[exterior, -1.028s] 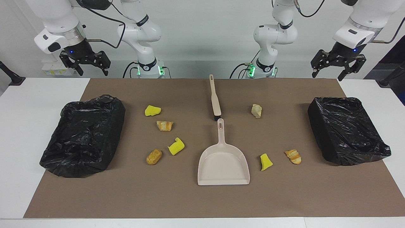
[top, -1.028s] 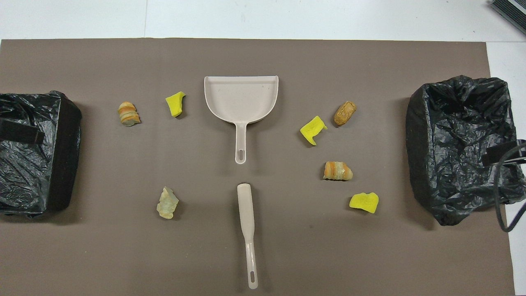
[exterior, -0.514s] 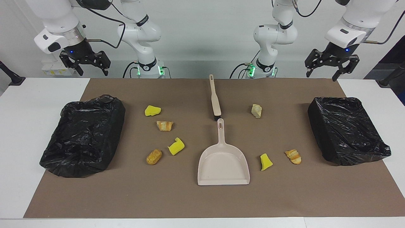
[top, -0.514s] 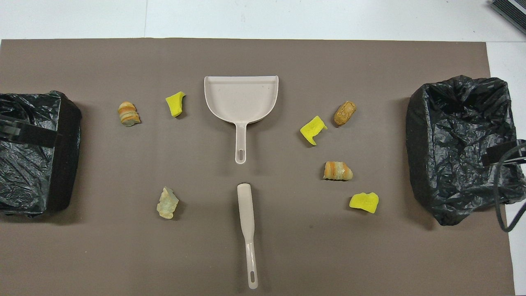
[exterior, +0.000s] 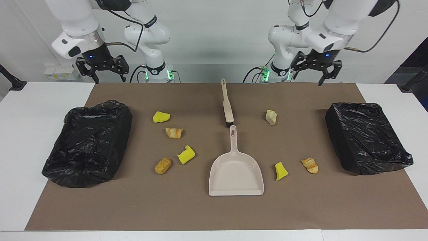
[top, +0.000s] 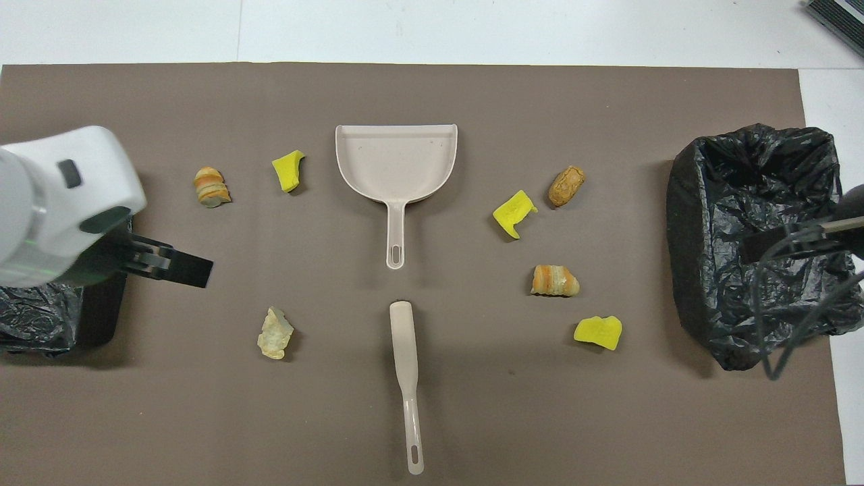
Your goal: Sweep and dump trash in bin
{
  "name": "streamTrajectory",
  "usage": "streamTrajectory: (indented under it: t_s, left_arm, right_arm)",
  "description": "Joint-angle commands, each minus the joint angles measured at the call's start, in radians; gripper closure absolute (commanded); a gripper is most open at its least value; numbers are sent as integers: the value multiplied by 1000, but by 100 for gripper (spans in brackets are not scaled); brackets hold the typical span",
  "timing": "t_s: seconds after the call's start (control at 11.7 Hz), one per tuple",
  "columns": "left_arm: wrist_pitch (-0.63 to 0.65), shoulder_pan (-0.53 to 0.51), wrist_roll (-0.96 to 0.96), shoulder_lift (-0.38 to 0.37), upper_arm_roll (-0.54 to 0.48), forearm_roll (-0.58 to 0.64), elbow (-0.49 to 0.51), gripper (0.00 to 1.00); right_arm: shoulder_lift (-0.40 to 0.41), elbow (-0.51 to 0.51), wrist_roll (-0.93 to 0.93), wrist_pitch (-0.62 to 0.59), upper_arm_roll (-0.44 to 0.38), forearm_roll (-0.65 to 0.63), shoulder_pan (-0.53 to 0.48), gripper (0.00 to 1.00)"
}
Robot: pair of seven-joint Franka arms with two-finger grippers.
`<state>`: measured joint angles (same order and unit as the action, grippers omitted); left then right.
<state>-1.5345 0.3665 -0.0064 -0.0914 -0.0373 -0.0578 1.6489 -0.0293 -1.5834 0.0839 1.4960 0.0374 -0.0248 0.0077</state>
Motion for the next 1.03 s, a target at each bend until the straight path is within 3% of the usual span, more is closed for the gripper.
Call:
streamTrajectory:
  t_s: [0.0, 0.17, 0.43, 0.94]
  left_arm:
    - [-91, 130, -166, -56, -12, -2, 150, 0]
    - [-191, 222, -281, -88, -10, -2, 256, 0]
    - [-347, 368, -462, -143, -10, -2, 451, 0]
    - [-677, 627, -674, -76, -10, -2, 727, 0]
  right_arm:
    - [78, 22, -51, 49, 67, 16, -6, 0]
    - [139, 40, -87, 90, 102, 49, -5, 0]
    - [262, 89, -148, 160, 116, 48, 78, 0]
    - [503, 272, -341, 292, 114, 43, 259, 0]
